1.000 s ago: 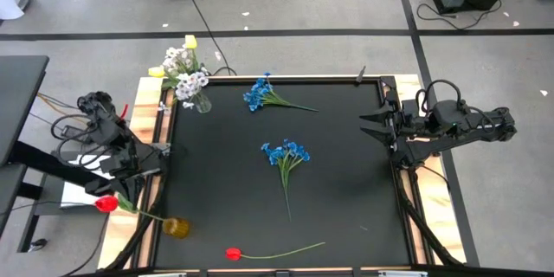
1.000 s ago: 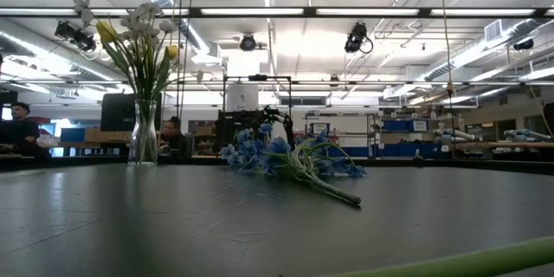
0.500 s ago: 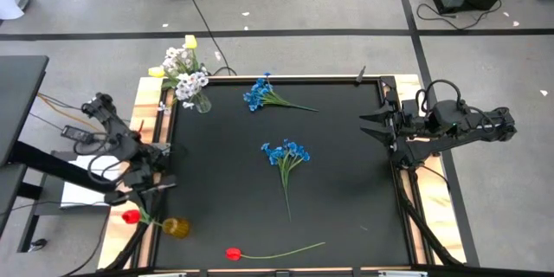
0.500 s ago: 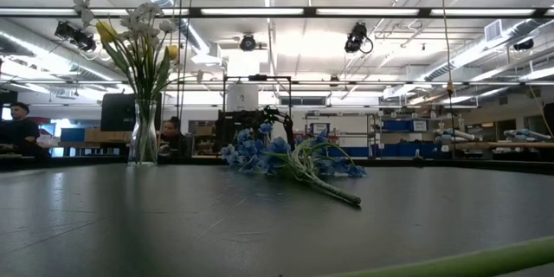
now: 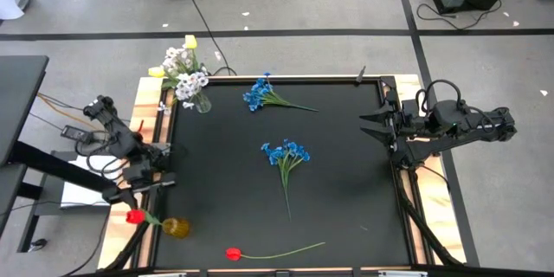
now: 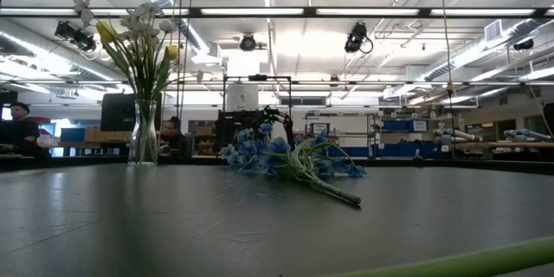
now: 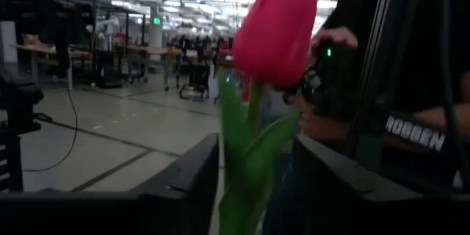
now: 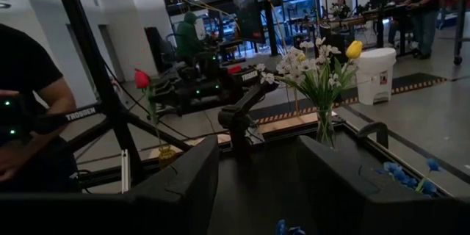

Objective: Sort flowers into vase by color
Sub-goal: Put the right red flower into the yellow vase

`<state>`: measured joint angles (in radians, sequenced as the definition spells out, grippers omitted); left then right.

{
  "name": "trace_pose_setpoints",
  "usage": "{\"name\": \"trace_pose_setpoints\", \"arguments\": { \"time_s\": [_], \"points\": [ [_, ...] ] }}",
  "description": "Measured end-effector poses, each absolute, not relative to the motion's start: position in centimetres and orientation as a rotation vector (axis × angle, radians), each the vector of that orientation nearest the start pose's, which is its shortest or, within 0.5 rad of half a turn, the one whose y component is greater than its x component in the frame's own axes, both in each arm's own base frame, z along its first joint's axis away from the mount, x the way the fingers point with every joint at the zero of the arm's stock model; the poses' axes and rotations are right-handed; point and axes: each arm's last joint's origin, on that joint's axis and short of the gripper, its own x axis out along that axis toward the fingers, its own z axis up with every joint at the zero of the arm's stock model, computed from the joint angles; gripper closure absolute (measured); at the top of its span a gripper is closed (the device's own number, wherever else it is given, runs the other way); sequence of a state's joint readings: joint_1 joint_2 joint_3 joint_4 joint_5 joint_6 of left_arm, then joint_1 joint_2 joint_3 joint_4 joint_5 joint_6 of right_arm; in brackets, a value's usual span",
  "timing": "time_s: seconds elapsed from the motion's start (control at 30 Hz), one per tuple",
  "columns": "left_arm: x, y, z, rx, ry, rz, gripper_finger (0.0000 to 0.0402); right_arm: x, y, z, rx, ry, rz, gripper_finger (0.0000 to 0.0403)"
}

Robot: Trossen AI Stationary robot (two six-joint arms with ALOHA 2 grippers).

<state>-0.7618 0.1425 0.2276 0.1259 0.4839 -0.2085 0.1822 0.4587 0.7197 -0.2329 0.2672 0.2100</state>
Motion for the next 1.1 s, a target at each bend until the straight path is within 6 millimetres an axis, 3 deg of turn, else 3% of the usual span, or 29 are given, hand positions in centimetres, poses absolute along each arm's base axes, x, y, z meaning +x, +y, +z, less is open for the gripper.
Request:
{"name": "trace_pose_setpoints", "arguments": {
  "time_s": [0.27,0.7,1.1],
  "points": [
    [4.9,-6.5,24.4,-0.252,-0.119,-1.264,0.0151,10.0,1.1,34.4,0.216,-0.036,-0.082,0.0211],
    [4.2,-5.8,23.4,-0.237,0.100,-1.261,0.0146,10.0,1.1,34.4,0.216,-0.036,-0.082,0.0211],
    [2.1,-3.1,28.7,-0.114,0.110,-1.048,0.0146,10.0,1.1,34.4,0.216,-0.036,-0.082,0.0211]
  ]
}}
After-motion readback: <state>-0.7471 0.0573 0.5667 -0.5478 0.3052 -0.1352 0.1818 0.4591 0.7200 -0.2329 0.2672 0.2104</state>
